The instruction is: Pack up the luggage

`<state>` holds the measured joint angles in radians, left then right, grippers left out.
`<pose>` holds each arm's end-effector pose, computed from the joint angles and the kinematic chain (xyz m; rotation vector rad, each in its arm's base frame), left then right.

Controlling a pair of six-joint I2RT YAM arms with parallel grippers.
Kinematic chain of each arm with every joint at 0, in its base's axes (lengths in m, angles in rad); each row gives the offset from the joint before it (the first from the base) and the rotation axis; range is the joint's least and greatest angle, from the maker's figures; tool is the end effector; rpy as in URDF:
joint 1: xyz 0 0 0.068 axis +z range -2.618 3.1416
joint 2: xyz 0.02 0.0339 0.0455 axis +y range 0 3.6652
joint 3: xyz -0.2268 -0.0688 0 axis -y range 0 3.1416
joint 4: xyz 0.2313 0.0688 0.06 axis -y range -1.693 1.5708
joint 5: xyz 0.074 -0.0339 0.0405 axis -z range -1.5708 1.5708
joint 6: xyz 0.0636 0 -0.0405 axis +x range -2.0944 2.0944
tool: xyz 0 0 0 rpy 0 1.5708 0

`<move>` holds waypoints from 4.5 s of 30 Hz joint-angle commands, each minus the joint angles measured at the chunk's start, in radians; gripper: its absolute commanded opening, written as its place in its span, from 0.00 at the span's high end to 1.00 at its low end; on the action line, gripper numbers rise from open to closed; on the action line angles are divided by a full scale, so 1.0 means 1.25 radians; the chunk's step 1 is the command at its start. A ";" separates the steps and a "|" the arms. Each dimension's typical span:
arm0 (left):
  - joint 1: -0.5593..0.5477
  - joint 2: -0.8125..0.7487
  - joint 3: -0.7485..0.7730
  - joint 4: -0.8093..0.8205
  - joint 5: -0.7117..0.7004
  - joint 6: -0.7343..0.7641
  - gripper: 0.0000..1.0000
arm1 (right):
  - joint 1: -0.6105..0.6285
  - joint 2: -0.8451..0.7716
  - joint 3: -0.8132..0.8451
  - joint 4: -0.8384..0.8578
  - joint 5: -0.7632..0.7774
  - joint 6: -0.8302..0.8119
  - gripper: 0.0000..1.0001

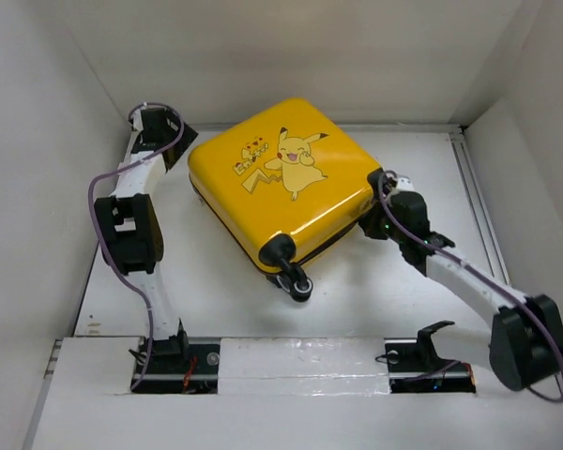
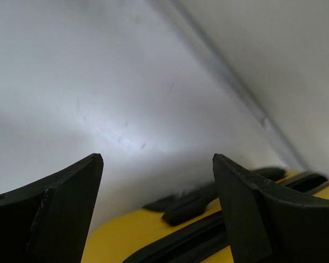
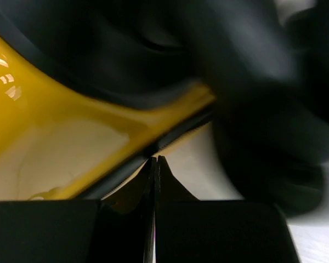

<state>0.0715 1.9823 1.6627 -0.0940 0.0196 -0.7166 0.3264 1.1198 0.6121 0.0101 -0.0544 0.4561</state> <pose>0.4740 0.0327 0.2504 -0.7601 1.8615 -0.4350 0.2577 0.0909 0.1920 0.1027 2.1092 0.5320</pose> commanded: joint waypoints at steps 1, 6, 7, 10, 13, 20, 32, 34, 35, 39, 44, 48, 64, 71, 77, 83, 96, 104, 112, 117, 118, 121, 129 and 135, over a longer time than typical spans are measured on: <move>-0.011 -0.041 -0.076 0.058 0.081 -0.006 0.23 | 0.057 0.094 0.152 0.115 -0.034 -0.024 1.00; -0.034 -0.136 -0.315 0.210 0.113 -0.093 0.23 | 0.065 0.307 0.324 0.156 -0.088 -0.048 1.00; -0.052 -0.196 -0.428 0.239 0.092 -0.111 0.23 | 0.065 0.342 0.362 0.156 -0.113 -0.057 1.00; -0.085 -0.299 -0.612 0.356 0.035 -0.191 0.24 | 0.073 0.474 0.542 0.092 -0.165 -0.081 1.00; -0.143 -0.454 -0.846 0.450 -0.017 -0.233 0.26 | 0.073 0.607 0.757 0.014 -0.196 -0.091 1.00; -0.469 -0.826 -1.073 0.263 -0.251 -0.329 0.27 | 0.034 0.760 1.150 -0.223 -0.230 -0.128 0.62; -0.585 -1.234 -0.919 -0.013 -0.674 -0.200 0.28 | -0.062 0.241 0.683 -0.081 -0.148 -0.147 0.59; -0.585 -1.197 -0.912 0.107 -0.675 -0.146 0.28 | -0.043 0.075 0.463 -0.034 -0.063 -0.111 0.99; -0.585 -1.137 -0.885 0.144 -0.664 -0.137 0.28 | -0.043 0.025 0.398 -0.013 -0.022 -0.067 1.00; -0.585 -0.966 -0.803 0.252 -0.472 -0.110 0.29 | -0.044 -0.102 0.151 -0.007 0.143 0.004 1.00; -0.662 -0.970 -0.843 0.329 -0.428 -0.050 0.37 | -0.127 -0.069 0.034 0.009 0.116 0.023 1.00; -0.697 -0.999 -0.850 0.296 -0.514 -0.003 0.37 | -0.127 0.103 0.073 0.095 0.044 0.023 1.00; -0.848 -0.955 -0.814 0.321 -0.530 0.033 0.37 | -0.126 0.478 0.478 0.120 -0.245 -0.073 0.92; -0.866 -0.803 -0.656 0.446 -0.394 0.193 0.60 | -0.115 0.146 -0.032 0.424 -0.286 -0.062 0.60; -1.104 -0.691 -0.628 0.484 -0.525 0.332 0.79 | -0.116 0.064 -0.265 0.740 -0.384 -0.011 0.82; -1.104 -0.836 -0.851 0.326 -0.499 0.022 0.94 | -0.116 0.164 -0.263 0.862 -0.547 -0.062 0.82; -1.122 -0.903 -1.090 0.342 -0.557 -0.135 0.90 | -0.039 0.115 -0.156 0.555 -0.471 -0.254 0.58; -1.076 -0.778 -1.043 0.404 -0.569 -0.111 0.90 | -0.029 0.200 -0.082 0.508 -0.546 -0.310 0.57; -1.067 -0.672 -0.989 0.490 -0.640 -0.072 0.90 | -0.011 0.248 -0.110 0.705 -0.528 -0.230 0.84; -1.039 -0.610 -0.960 0.541 -0.664 -0.055 0.90 | 0.004 0.280 -0.137 0.780 -0.513 -0.185 1.00; -1.032 -0.601 -0.960 0.549 -0.664 -0.055 0.90 | 0.004 0.280 -0.137 0.780 -0.512 -0.184 1.00; -1.014 -0.578 -0.934 0.549 -0.667 -0.028 0.90 | 0.036 0.280 -0.169 0.787 -0.463 -0.159 1.00; -0.952 -0.516 -0.869 0.584 -0.658 0.036 0.90 | 0.200 0.046 -0.262 0.485 -0.172 -0.090 1.00; -0.927 -0.470 -0.820 0.605 -0.606 0.064 0.90 | 0.430 -0.098 -0.319 0.347 -0.002 -0.019 1.00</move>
<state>-1.1381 1.3685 0.5560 0.5484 -0.7238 -0.6735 0.7395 1.0351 0.2455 0.6056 -0.1001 0.3511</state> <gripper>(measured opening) 0.102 0.010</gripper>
